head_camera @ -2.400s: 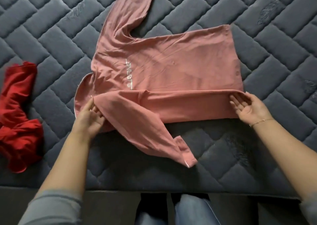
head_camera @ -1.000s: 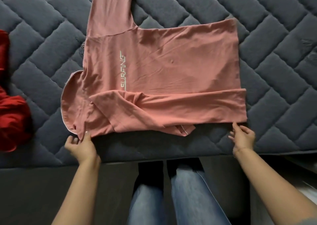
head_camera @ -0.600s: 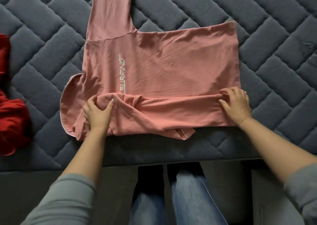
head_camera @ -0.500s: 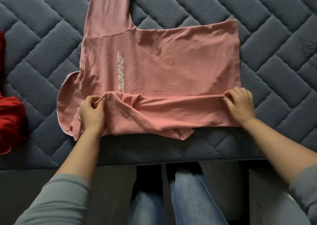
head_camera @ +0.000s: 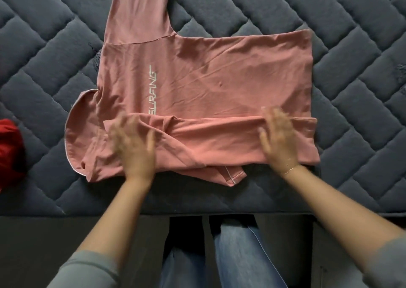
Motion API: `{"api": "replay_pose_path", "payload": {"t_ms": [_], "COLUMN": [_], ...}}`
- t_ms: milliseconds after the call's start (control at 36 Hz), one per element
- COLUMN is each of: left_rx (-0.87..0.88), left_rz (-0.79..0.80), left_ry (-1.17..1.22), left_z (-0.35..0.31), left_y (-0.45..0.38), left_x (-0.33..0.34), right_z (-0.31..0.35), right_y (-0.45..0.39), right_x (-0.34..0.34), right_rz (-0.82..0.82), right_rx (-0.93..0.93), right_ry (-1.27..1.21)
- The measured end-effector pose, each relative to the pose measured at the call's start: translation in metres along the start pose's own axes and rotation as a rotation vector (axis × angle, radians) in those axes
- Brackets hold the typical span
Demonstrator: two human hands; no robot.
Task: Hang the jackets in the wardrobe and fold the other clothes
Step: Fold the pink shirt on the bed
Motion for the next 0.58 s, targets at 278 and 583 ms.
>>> {"api": "replay_pose_path", "payload": {"t_ms": [278, 583], "left_rx": [0.302, 0.414], "left_rz": [0.429, 0.516], "left_ry": [-0.439, 0.02], "left_z": [-0.007, -0.014], "left_y": [0.012, 0.016], "left_x": [0.096, 0.057], "right_z": [-0.05, -0.087], "right_y": [0.013, 0.049], "right_x": [0.056, 0.017], "right_rz": [0.363, 0.117], "right_rx": [-0.033, 0.367], "right_ry": [0.196, 0.027]}}
Point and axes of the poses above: each hand's wrist, its own y-axis away from the middle knuckle, its own x-axis out of the palm, z = x × y, the point moved 4 cm from there along -y, towards the middle knuckle, and after that the axes turned 15 degrees about z, right-handed, at the moved point
